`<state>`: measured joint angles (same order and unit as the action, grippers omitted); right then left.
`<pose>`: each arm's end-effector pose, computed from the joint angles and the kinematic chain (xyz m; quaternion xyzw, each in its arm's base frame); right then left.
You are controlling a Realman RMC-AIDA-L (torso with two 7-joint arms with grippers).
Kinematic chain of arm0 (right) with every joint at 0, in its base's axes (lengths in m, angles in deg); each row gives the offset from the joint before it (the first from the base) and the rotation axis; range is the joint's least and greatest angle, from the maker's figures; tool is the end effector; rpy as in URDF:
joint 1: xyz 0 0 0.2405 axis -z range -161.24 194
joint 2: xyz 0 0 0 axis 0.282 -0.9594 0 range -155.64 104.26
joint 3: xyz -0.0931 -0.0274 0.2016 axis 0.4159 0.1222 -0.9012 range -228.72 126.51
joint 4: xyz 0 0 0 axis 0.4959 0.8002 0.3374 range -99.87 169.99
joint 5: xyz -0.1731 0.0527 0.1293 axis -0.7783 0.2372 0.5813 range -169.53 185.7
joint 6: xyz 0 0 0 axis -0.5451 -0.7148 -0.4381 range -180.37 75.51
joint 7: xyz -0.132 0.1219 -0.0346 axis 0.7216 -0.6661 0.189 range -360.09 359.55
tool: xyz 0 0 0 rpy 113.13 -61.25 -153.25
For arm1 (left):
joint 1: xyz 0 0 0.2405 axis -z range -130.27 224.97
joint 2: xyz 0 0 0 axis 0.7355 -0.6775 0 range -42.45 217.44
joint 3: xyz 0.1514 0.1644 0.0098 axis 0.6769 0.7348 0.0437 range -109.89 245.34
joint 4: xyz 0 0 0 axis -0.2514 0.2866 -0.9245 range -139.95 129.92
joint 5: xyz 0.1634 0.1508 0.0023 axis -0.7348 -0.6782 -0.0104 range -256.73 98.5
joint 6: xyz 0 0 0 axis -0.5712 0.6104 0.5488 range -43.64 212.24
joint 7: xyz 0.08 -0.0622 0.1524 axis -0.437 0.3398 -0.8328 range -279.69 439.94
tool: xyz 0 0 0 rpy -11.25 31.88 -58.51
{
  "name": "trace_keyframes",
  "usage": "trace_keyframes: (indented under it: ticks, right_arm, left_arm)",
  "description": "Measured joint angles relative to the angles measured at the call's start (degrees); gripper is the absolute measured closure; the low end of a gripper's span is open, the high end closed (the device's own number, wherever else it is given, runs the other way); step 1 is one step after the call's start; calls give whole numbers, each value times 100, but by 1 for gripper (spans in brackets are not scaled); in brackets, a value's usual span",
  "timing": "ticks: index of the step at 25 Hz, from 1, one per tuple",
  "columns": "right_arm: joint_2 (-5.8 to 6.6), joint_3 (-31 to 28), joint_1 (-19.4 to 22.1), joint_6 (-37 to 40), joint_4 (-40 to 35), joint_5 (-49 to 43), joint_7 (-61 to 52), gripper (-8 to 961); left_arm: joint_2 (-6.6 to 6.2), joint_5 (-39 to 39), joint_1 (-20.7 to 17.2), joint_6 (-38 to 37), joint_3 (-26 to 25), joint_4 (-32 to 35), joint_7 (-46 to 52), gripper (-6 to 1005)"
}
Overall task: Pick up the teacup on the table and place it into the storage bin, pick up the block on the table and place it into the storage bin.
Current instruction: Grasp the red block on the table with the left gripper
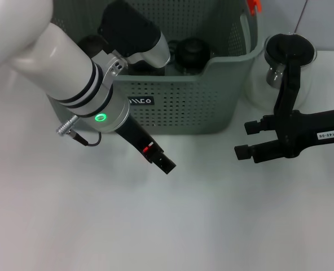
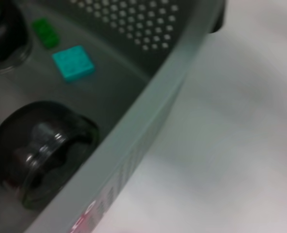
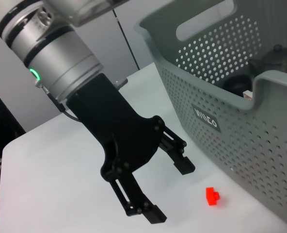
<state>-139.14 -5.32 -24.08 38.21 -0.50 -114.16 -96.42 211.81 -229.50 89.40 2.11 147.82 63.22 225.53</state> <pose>0.2050 0.3625 -0.0130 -0.9545 0.2605 0.1393 0.0415 -0.1353 0.3699 -0.0684 -0.9332 -0.2858 0.1550 0.1530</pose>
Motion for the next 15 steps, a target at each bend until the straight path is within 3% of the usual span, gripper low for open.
trace_keyframes:
  ticks: [15]
  right_arm:
    - [52,5,-25,6,-4,-10,46,30]
  left_arm:
    - [13,-422,233,412,230,-511,1037,110]
